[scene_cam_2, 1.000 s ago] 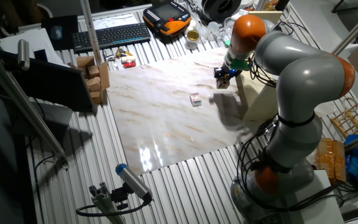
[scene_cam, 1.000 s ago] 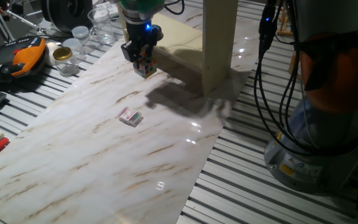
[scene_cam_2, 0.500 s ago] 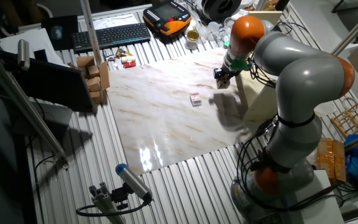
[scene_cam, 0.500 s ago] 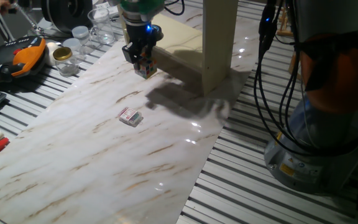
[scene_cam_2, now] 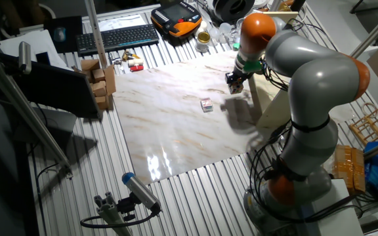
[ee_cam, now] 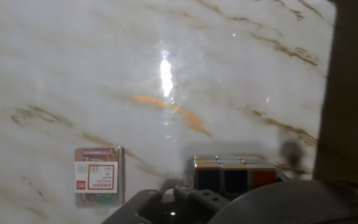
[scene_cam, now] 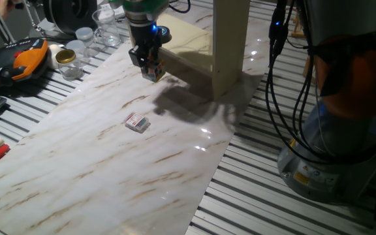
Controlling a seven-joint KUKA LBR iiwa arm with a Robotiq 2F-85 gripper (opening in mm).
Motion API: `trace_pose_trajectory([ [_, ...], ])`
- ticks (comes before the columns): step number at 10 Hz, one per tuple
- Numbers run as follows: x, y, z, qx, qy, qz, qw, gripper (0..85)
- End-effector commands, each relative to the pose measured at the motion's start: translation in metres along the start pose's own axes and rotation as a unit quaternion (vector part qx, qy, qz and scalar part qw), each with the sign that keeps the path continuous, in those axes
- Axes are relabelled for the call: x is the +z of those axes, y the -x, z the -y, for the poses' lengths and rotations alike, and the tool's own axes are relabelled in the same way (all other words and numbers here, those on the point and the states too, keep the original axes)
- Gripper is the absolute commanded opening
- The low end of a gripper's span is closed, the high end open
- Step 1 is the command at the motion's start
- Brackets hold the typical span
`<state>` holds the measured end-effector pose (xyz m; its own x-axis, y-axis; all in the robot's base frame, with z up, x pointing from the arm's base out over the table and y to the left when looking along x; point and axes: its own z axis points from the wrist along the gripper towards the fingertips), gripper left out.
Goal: Take the object down from the shelf
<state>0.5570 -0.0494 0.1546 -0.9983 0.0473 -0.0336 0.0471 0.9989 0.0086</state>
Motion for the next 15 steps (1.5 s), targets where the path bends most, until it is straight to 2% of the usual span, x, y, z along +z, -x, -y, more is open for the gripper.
trace_pose_trajectory([
  [1,0.000,0.000,-0.003,0.000,0.008,0.000,1.0000,0.0],
  [2,0.000,0.001,-0.011,0.000,0.007,0.001,1.0000,0.0],
  [3,-0.001,0.003,-0.019,-0.002,-0.002,0.002,1.0000,0.0],
  [5,0.003,0.002,-0.033,-0.016,-0.002,0.007,0.9998,0.0],
  [8,0.015,0.000,-0.042,-0.050,-0.003,0.018,0.9986,0.0],
  [10,0.023,0.001,-0.045,-0.056,-0.004,0.018,0.9983,0.0],
  [12,0.036,0.000,-0.048,-0.055,0.004,0.022,0.9982,0.0],
  [15,0.044,0.000,-0.052,-0.048,-0.001,0.019,0.9987,0.0],
])
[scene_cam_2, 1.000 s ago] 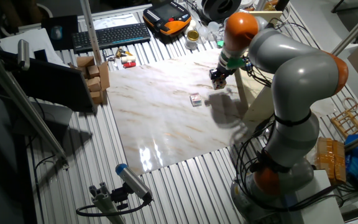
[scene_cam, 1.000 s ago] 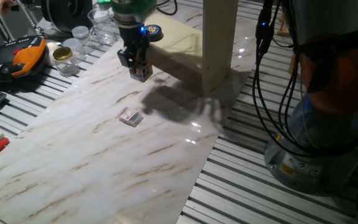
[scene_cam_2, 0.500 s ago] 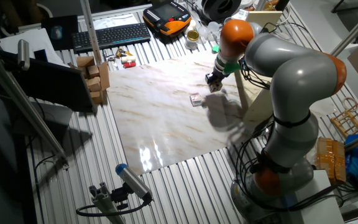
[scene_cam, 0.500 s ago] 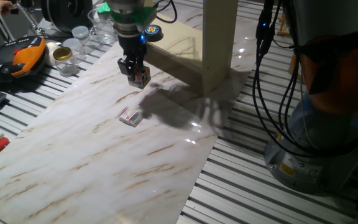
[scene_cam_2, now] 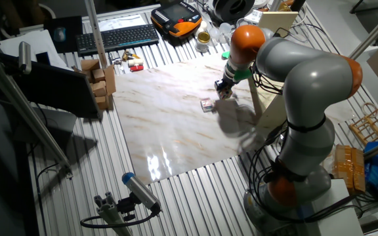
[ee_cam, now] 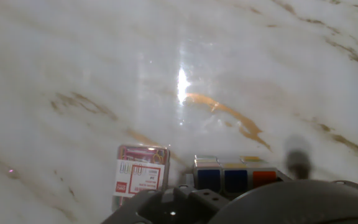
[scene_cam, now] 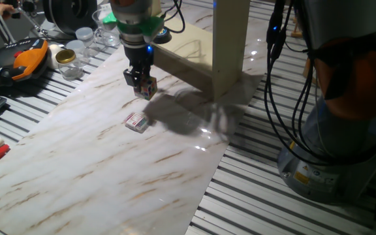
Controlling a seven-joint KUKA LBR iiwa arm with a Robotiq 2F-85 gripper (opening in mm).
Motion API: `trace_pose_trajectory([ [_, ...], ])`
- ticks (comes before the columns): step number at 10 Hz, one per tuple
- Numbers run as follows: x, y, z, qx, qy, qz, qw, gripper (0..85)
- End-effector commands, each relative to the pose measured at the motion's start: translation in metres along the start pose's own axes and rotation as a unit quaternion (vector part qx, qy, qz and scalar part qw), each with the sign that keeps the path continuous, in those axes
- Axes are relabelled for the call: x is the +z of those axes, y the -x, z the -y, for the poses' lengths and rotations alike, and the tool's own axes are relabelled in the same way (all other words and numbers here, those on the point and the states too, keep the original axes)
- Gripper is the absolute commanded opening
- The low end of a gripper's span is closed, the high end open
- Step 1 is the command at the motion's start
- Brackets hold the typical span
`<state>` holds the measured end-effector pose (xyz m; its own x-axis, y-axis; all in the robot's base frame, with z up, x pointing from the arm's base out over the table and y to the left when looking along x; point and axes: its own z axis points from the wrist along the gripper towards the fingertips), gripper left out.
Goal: Take the object down from the shelf
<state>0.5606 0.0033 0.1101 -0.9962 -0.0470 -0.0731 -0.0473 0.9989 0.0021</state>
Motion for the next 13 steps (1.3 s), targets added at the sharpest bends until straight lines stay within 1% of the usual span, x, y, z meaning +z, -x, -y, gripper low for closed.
trace_pose_trajectory([
  [1,0.006,-0.001,-0.002,0.001,0.003,0.002,1.0000,0.0],
  [2,0.011,-0.001,-0.003,0.003,0.005,0.002,1.0000,0.0],
  [5,0.019,-0.001,-0.004,0.004,0.000,-0.004,1.0000,0.0],
  [6,0.025,-0.001,-0.004,0.005,0.000,-0.003,1.0000,0.0],
  [7,0.031,-0.002,-0.005,0.006,0.003,-0.001,1.0000,0.0],
  [8,0.035,-0.003,-0.005,0.008,0.009,0.001,0.9999,0.0],
  [13,0.042,-0.004,-0.006,0.009,0.013,0.001,0.9999,0.0],
])
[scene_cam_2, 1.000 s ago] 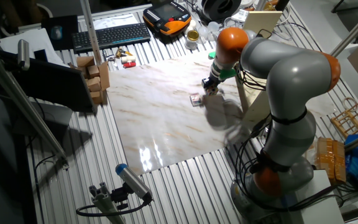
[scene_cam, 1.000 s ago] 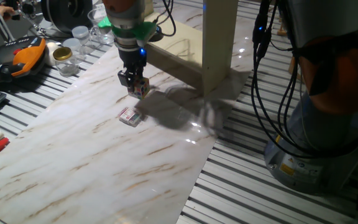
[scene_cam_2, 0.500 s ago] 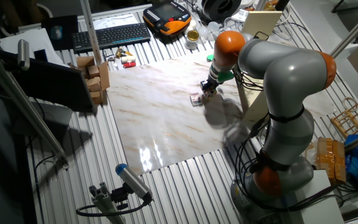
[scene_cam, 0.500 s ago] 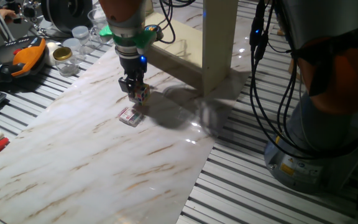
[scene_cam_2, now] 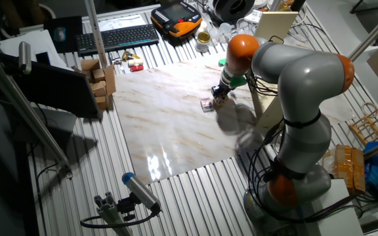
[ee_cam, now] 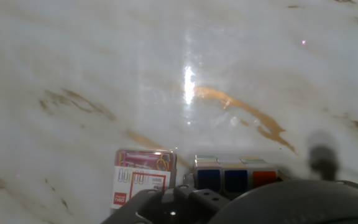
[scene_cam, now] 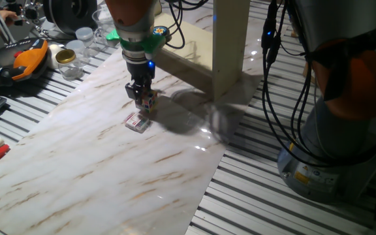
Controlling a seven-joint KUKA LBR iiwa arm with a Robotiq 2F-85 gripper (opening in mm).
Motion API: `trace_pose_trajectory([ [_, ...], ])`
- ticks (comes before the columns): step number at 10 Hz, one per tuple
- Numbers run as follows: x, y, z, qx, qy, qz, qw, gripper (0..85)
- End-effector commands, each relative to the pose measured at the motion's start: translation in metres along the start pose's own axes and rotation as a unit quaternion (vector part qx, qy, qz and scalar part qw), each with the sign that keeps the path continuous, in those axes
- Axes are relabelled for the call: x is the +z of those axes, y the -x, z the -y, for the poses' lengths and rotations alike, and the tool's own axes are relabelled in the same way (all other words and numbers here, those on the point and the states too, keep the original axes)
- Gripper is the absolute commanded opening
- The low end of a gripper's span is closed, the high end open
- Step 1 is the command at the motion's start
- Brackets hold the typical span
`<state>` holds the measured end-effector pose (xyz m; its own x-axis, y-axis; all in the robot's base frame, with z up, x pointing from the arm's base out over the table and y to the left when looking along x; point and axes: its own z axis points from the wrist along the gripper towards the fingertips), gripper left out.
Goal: Take the object down from the shelf
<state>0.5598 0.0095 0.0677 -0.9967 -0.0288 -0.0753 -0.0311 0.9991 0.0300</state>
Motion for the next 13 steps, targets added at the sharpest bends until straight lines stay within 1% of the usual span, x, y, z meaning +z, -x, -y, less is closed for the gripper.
trace_pose_trajectory([
  [1,0.000,0.000,0.000,0.001,-0.001,0.001,1.0000,0.0],
  [4,0.001,0.000,0.000,0.000,-0.001,0.000,1.0000,0.0],
  [5,0.002,0.000,-0.001,0.001,-0.001,0.004,1.0000,0.0],
  [7,0.004,-0.001,-0.001,0.003,0.001,0.005,1.0000,0.0],
  [11,0.010,-0.002,-0.002,0.005,0.001,0.011,0.9999,0.0],
  [13,0.011,-0.002,-0.002,0.004,-0.005,0.009,0.9999,0.0],
])
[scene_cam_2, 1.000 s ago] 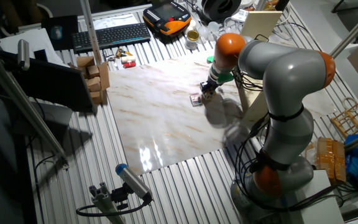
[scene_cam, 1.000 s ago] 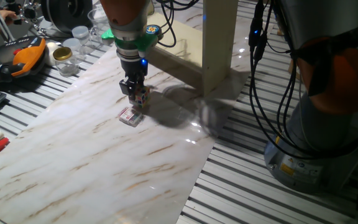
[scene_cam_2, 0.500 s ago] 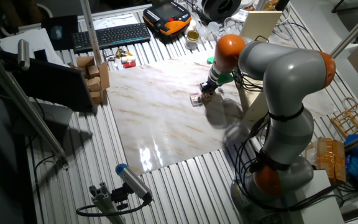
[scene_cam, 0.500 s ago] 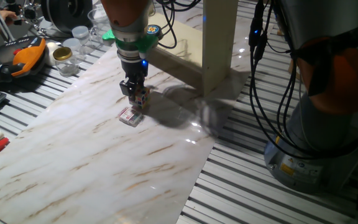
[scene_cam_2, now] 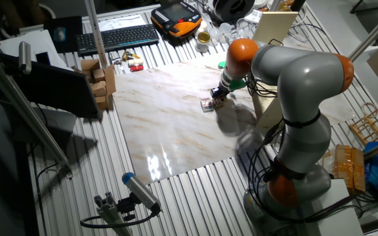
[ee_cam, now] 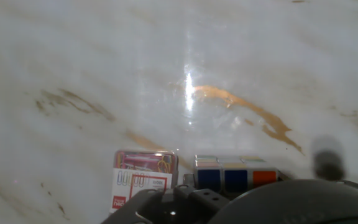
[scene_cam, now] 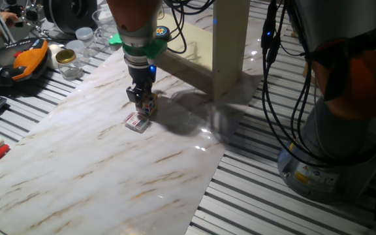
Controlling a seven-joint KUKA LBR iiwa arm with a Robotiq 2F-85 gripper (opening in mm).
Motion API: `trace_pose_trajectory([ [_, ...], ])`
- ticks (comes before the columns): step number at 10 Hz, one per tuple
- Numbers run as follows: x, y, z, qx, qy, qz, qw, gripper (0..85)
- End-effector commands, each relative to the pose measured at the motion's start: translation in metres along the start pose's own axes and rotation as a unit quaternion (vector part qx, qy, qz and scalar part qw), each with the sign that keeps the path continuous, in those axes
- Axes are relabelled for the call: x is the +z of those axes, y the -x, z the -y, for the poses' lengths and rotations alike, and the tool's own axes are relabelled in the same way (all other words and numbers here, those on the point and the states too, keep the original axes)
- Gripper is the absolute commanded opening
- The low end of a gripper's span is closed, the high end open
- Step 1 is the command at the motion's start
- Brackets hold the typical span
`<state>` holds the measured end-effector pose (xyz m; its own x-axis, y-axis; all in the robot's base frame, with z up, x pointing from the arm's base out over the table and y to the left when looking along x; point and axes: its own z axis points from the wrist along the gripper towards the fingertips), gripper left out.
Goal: Take the object down from the shelf
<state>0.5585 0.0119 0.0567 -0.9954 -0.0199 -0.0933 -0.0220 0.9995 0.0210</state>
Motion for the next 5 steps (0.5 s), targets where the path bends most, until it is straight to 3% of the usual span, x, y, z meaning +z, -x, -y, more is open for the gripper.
trace_pose_trajectory([
  [1,0.0006,-0.0003,-0.0001,0.000,-0.002,-0.001,1.0000,0.0],
  [5,0.0006,0.0001,-0.0013,0.002,-0.007,-0.002,1.0000,0.0],
])
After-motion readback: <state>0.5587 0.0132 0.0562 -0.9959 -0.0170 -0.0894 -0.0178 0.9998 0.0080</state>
